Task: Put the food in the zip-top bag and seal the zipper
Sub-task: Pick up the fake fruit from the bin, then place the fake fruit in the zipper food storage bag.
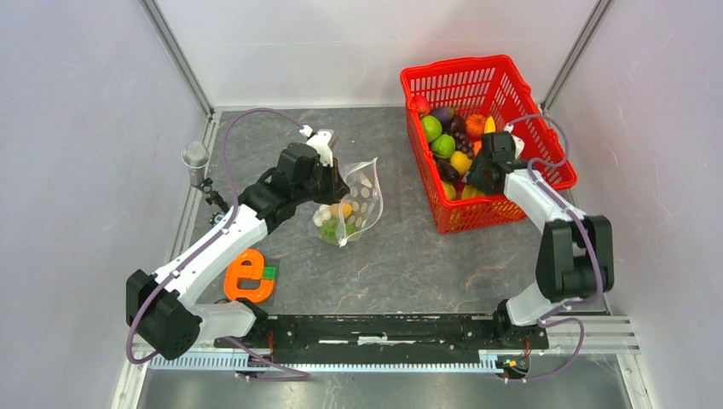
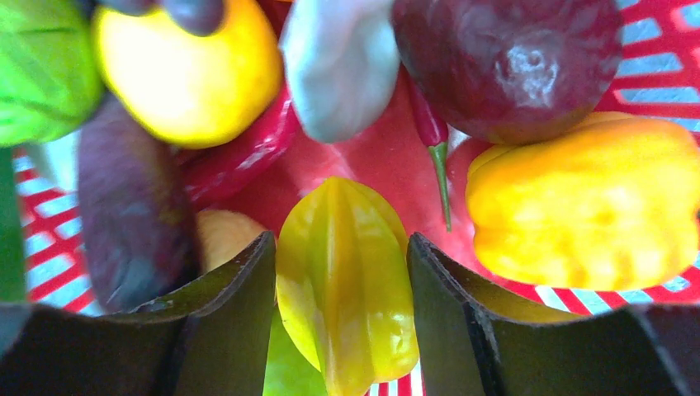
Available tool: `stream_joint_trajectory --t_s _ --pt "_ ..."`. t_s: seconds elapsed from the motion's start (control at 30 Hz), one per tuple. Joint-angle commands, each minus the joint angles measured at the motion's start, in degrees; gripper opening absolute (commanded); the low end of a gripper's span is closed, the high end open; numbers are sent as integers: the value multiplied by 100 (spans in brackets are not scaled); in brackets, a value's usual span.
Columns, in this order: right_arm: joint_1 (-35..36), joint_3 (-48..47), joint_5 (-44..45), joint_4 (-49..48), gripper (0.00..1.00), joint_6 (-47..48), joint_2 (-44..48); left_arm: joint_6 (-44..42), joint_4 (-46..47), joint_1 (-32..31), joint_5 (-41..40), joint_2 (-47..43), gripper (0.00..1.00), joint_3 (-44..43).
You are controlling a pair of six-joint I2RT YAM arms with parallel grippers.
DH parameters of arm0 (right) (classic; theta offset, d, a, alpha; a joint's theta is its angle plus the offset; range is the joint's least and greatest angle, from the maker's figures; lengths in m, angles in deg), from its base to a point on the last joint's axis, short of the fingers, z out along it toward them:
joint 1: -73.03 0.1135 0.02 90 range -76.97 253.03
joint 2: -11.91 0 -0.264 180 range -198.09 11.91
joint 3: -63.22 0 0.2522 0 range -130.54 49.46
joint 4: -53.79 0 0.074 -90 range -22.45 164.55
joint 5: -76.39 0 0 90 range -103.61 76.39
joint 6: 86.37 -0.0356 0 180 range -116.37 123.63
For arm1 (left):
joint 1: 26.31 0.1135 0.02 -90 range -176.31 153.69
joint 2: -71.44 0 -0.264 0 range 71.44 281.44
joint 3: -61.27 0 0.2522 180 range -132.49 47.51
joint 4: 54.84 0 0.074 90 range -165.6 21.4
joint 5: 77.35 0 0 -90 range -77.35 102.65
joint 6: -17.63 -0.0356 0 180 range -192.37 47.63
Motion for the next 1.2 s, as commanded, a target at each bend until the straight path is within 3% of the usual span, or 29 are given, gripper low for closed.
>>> stream_joint_trajectory --t_s 0.0,0.27,0.5,0.6,0.87,1.17 --pt "0 298 -353 -777 30 577 1057 61 264 25 104 -113 2 -5" --pt "-4 824 -1328 -2091 34 1107 2658 61 255 25 96 -93 2 -31" --pt "31 719 -2866 -2843 33 1089 3083 61 262 22 158 -68 2 -52" --pt "189 724 -3112 -3175 33 1094 3230 57 264 25 156 -94 2 -49" --pt "1047 414 -3760 -3598 33 1621 3193 125 338 25 297 -37 2 -49" --pt "2475 188 -3530 -3766 33 1983 2326 215 385 25 401 -29 2 -92"
